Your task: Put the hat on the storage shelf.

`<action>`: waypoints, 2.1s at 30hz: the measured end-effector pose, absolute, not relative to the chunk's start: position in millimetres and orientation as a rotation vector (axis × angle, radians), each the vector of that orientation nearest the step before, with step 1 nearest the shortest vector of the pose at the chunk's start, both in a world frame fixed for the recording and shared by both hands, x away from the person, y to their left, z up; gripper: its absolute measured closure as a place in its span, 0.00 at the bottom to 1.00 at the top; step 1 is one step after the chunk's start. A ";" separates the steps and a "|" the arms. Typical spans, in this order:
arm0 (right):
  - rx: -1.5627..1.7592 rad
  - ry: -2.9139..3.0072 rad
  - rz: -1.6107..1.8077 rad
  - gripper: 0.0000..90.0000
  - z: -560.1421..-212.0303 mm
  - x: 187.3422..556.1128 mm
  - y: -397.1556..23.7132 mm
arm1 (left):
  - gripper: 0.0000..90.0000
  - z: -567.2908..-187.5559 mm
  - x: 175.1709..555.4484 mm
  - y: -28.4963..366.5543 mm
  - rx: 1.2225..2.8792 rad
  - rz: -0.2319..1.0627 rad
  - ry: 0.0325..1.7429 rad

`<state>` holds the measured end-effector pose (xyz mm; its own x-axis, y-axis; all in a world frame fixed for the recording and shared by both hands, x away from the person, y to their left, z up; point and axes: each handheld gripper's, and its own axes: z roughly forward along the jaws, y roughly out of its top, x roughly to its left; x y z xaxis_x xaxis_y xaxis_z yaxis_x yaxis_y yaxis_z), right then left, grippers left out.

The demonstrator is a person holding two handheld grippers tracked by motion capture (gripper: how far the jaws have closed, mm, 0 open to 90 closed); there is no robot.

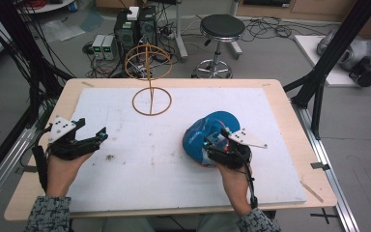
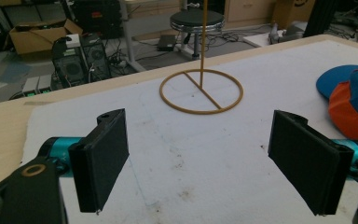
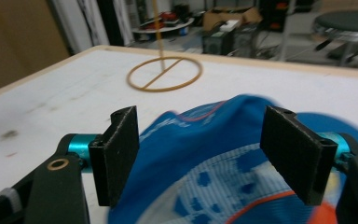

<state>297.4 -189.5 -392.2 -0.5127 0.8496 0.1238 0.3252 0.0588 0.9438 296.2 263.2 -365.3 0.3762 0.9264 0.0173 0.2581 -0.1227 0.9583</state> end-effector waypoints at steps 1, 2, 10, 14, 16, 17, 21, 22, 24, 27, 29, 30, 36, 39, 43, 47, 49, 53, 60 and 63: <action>1.163 1.881 1.459 0.32 -394.1 296.9 -186.2 | 0.23 -365.3 296.2 263.2 1.621 0.824 1.076; 1.163 1.881 1.459 0.32 -394.1 296.9 -186.2 | 0.23 -365.0 296.0 263.2 1.621 0.823 1.076; 1.169 1.914 1.426 0.39 -406.1 302.1 -171.1 | 0.23 -363.1 295.0 262.5 1.617 0.822 1.064; 1.208 1.891 1.445 0.43 -406.6 309.4 -174.3 | 0.23 -362.6 294.8 264.1 1.614 0.819 1.068; 1.218 1.892 1.454 0.44 -407.1 311.1 -174.6 | 0.23 -362.7 294.9 263.8 1.613 0.819 1.068; 1.225 1.899 1.457 0.45 -407.9 313.2 -174.8 | 0.23 -362.7 294.9 263.3 1.613 0.817 1.067; 1.260 1.914 1.477 0.50 -412.1 319.1 -172.6 | 0.23 -362.4 294.8 262.8 1.617 0.816 1.063; 1.259 1.917 1.478 0.52 -412.5 319.6 -172.0 | 0.23 -362.6 294.8 262.8 1.616 0.816 1.065; 1.266 1.928 1.482 0.55 -413.6 321.2 -171.4 | 0.23 -363.0 295.1 263.5 1.613 0.812 1.070; 1.281 1.931 1.484 0.63 -414.8 323.6 -172.0 | 0.23 -362.9 295.1 263.7 1.612 0.812 1.070; 1.291 1.930 1.493 0.69 -414.9 324.3 -172.6 | 0.23 -362.6 295.0 263.9 1.613 0.811 1.068; 1.301 1.932 1.500 0.72 -414.8 324.9 -173.4 | 0.23 -362.5 295.0 263.8 1.614 0.811 1.067; 1.316 1.918 1.551 0.90 -410.7 326.7 -180.5 | 0.23 -363.0 295.2 262.2 1.617 0.802 1.059; 1.289 1.920 1.550 0.96 -407.2 328.0 -182.7 | 0.23 -363.0 295.2 261.6 1.621 0.801 1.054; 1.268 1.902 1.567 0.97 -402.7 329.6 -185.1 | 0.23 -363.0 295.2 261.6 1.622 0.801 1.053; 1.271 1.880 1.582 0.97 -398.5 329.8 -188.1 | 0.23 -362.6 294.9 262.2 1.618 0.801 1.054; 1.271 1.852 1.600 0.97 -394.9 330.2 -191.0 | 0.23 -362.4 294.8 262.5 1.620 0.801 1.052; 1.275 1.798 1.643 0.97 -382.5 333.6 -199.7 | 0.23 -361.9 294.6 262.6 1.614 0.804 1.052; 1.264 1.740 1.701 0.97 -360.8 342.3 -207.8 | 0.23 -360.8 294.0 263.2 1.616 0.806 1.049; 1.257 1.740 1.698 0.97 -353.0 347.5 -207.1 | 0.23 -360.8 294.0 263.0 1.616 0.805 1.049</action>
<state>347.5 -207.1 -353.0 -0.5142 0.8048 0.2963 0.3160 -0.1433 0.9379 294.0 263.0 -360.8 0.4009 0.9161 0.0091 0.2456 -0.1170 0.9623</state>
